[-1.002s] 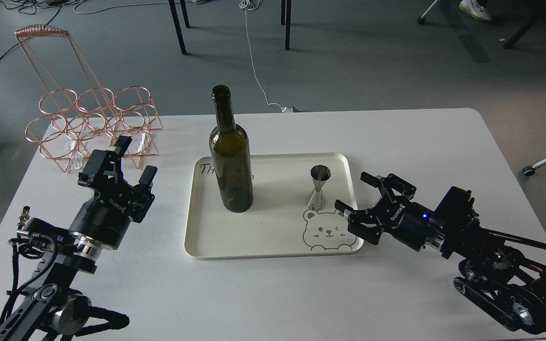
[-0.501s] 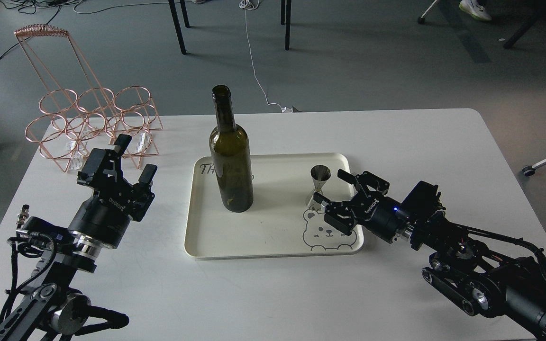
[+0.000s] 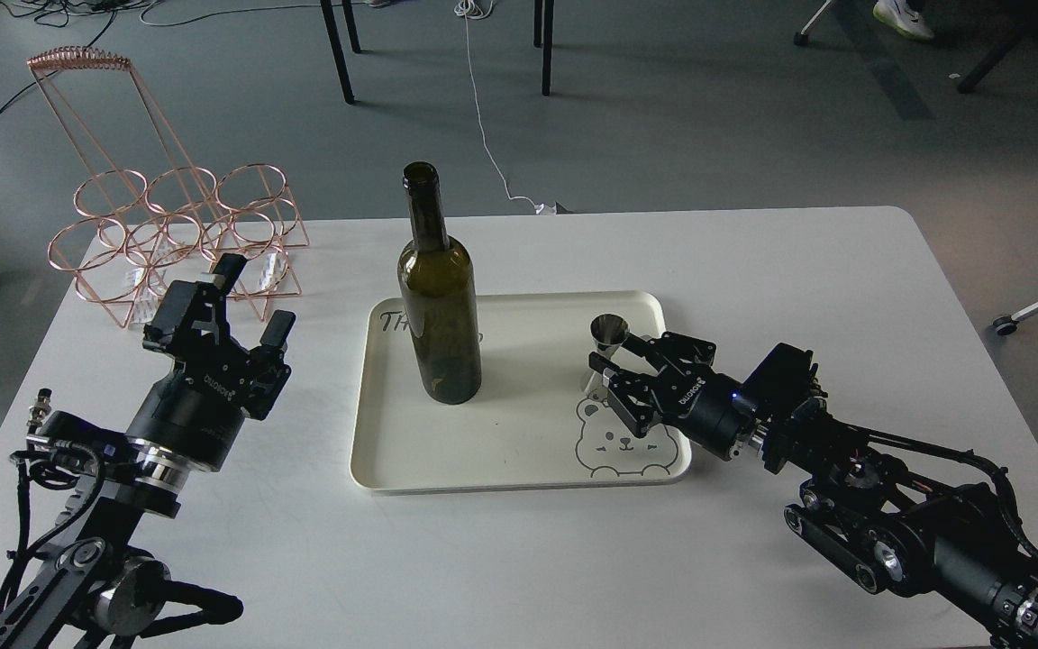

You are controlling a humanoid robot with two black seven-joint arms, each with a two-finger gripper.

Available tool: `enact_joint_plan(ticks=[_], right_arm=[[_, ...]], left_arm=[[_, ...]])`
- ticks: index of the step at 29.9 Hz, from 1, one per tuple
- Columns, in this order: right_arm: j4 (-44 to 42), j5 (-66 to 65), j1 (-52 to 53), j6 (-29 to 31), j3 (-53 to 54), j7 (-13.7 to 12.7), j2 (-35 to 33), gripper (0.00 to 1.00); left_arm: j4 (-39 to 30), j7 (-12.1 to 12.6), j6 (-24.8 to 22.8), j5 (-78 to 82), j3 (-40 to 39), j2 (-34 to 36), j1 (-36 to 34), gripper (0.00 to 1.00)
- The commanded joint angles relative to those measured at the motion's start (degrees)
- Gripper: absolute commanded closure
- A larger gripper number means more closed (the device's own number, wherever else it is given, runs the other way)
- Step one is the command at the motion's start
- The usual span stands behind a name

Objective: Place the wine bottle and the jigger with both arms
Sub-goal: 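Lower the right gripper around the metal jigger and close it, then lift the jigger with the right gripper and carry it off the tray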

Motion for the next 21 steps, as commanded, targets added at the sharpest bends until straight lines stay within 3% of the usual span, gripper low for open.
enact_joint_plan(ticks=[1,6,13,21], right_arm=[[0.0,0.0,0.1,0.01,0.08,0.0,0.17,0.7],[0.0,0.0,0.54,0.01,0.17,0.0,1.4,0.77],[1.66,0.0,1.07,0.01,1.05,0.0,1.14,0.77],[2.37,0.0,1.68,0.01,10.88,0.0,-1.67,0.76]], left_arm=[[0.0,0.01,0.0,0.0,-0.01,-0.1,0.0,0.02],[0.0,0.01,0.0,0.0,-0.01,-0.1,0.0,0.02],[0.0,0.01,0.0,0.0,-0.19,-0.18,0.0,0.02],[0.0,-0.08,0.0,0.0,-0.19,-0.18,0.0,0.02]])
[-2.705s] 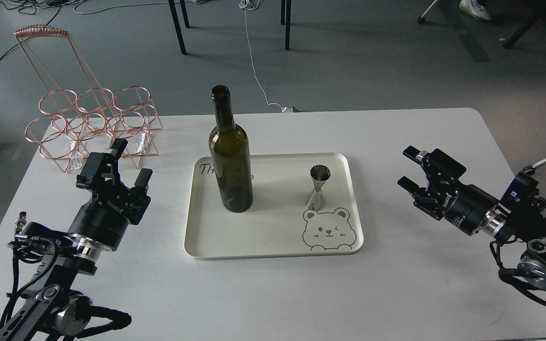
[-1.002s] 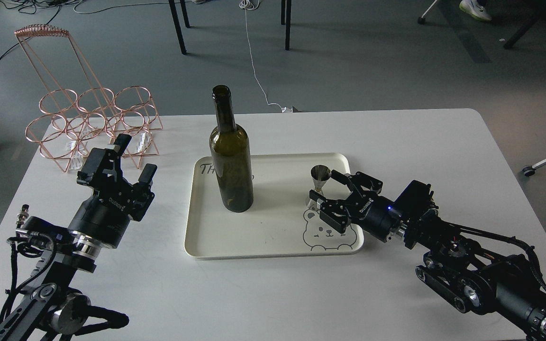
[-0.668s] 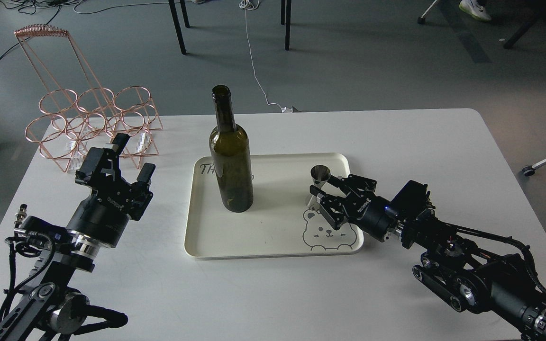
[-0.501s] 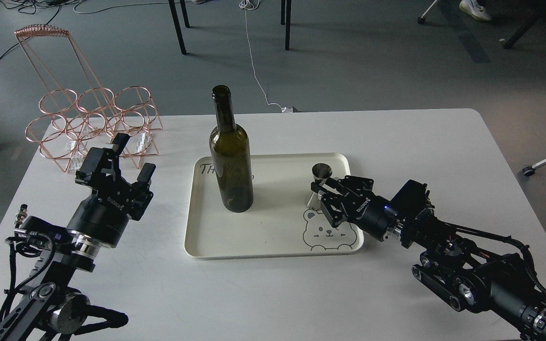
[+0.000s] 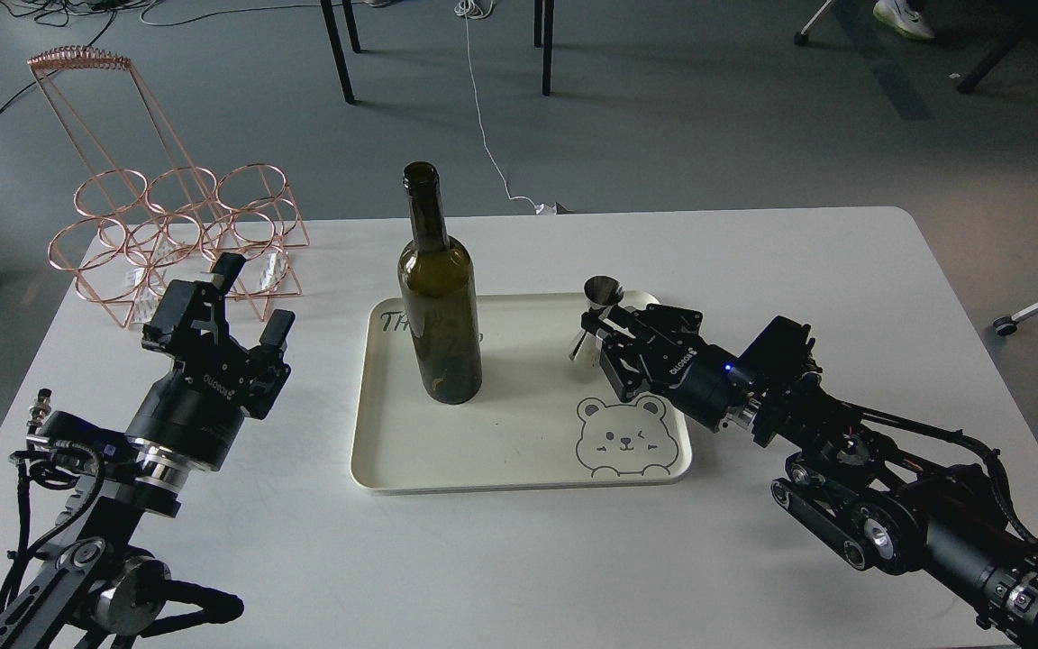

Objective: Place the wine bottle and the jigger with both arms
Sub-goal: 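Lift the jigger with the right gripper and carry it off the tray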

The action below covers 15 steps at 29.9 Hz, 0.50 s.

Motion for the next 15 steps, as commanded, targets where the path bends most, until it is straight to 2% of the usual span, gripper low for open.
enact_joint_plan(ticks=[1,8,15], right_arm=[[0.05,0.0,-0.2,0.0,4.66,-0.01,-2.75,0.76],[-0.12,0.0,-3.36,0.0,10.91,-0.01,-10.57,0.76],[-0.82,0.0,-8.98,0.0,12.06,-0.01,-16.29,0.76]], left_arm=[[0.0,-0.08,0.0,0.0,0.0,0.0,0.0,0.02],[0.0,-0.08,0.0,0.0,0.0,-0.17,-0.08,0.02],[0.0,-0.08,0.0,0.0,0.0,-0.35,-0.17,0.02]])
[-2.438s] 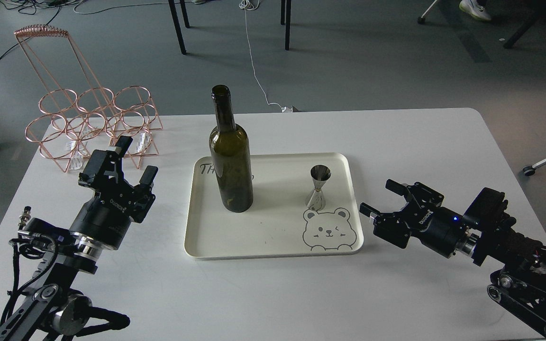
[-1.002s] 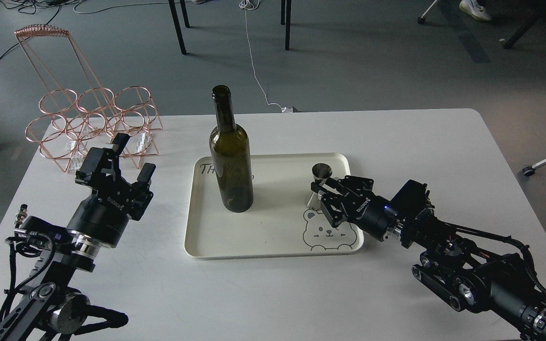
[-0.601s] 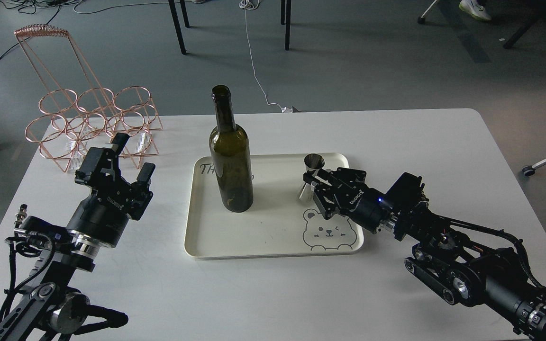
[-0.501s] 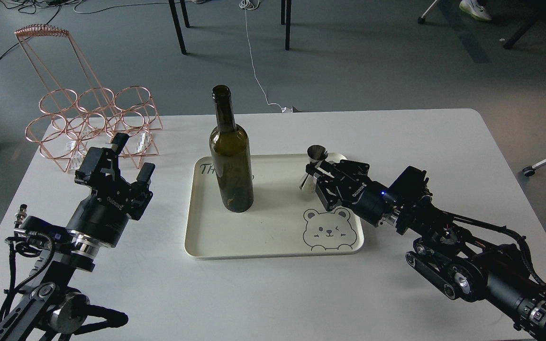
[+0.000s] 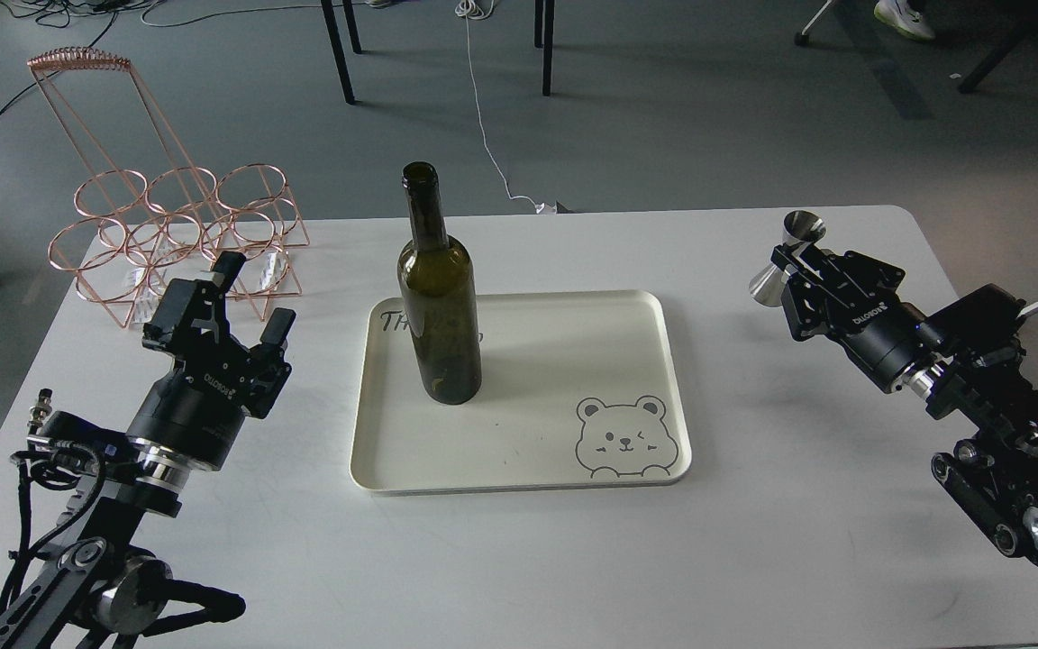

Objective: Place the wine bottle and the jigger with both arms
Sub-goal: 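Lift the jigger with the right gripper and carry it off the tray, then lower the jigger onto the table beside the tray and release it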

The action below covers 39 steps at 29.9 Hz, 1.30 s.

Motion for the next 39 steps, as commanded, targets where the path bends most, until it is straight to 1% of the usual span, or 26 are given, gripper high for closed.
enact_joint_plan(ticks=[1,5,23,32,36,37,39], right_arm=[[-0.18,-0.01,-2.92,0.0,0.09,0.0,-1.88,0.76],[-0.88,-0.01,-4.77,0.0,0.09,0.0,-1.97,0.74],[-3.17,-0.01,-5.82,0.0,-0.17,0.0,-1.18,0.73],[-3.17,-0.01,-5.82,0.0,-0.34,0.0,-0.91,0.65],[-3.17,-0.01,-5.82,0.0,-0.34,0.0,-0.91,0.64],[-3.08,-0.01,-5.82,0.0,-0.34,0.0,-0.91,0.61],[-3.08,-0.01,-5.82,0.0,-0.34,0.0,-0.91,0.52]], left_arm=[[0.01,0.01,0.01,0.0,0.09,-0.07,-0.09,0.02],[0.01,0.1,0.01,0.0,0.09,-0.16,-0.09,0.02],[-0.34,0.01,0.01,0.0,0.09,-0.07,-0.09,0.02],[-0.6,0.01,0.01,0.0,0.18,0.02,-0.09,0.02],[-0.6,0.1,0.01,0.0,0.18,0.02,-0.09,0.02],[-0.6,0.1,0.01,0.0,0.18,0.02,-0.09,0.02],[-0.6,0.1,0.01,0.0,0.18,0.02,-0.09,0.02]])
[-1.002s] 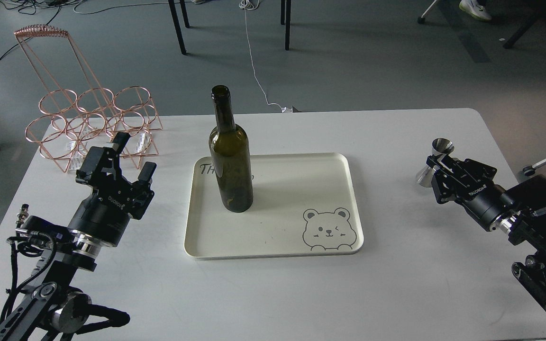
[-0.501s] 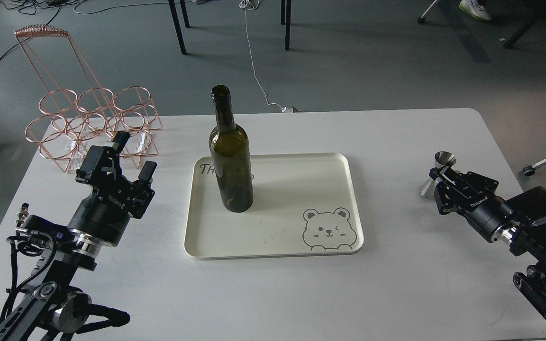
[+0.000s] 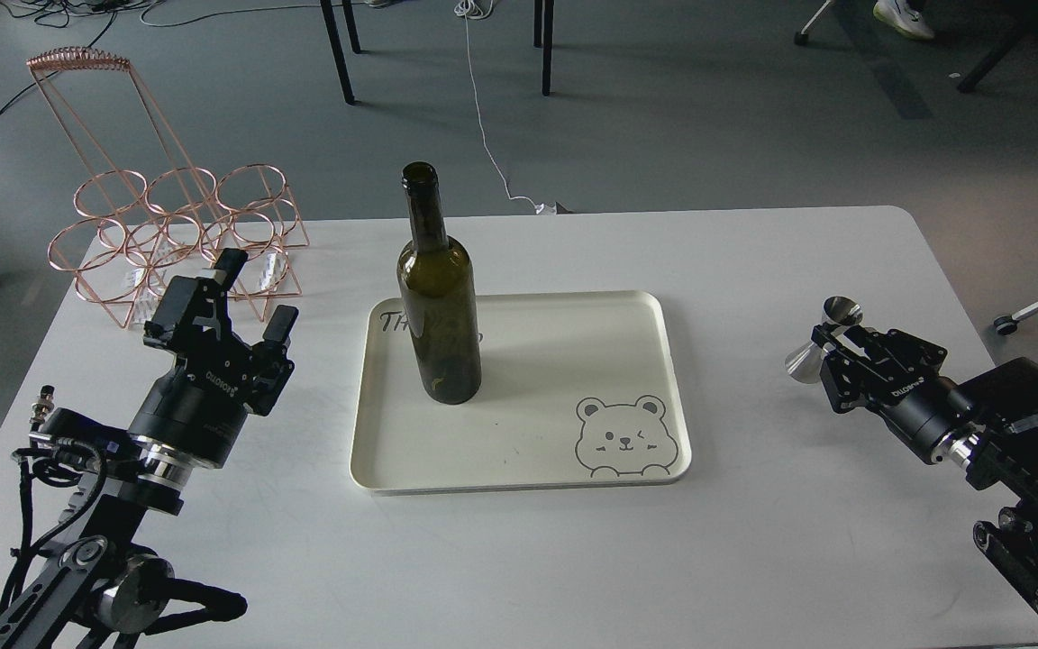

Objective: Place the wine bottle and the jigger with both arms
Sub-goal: 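Lower the jigger onto the table beside the tray and release it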

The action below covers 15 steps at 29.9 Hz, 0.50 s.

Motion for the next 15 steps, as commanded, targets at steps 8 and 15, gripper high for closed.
enact_joint_plan(ticks=[8,15], right_arm=[[0.79,0.54,-0.96,0.0,0.0,0.0,-0.96,0.15],[6.93,4.76,-4.91,0.0,-0.44,0.0,-5.7,0.04]], left_arm=[[-0.08,0.08,0.0,0.0,0.0,-0.26,0.0,0.02],[0.0,0.08,0.0,0.0,-0.09,-0.62,0.0,0.02]])
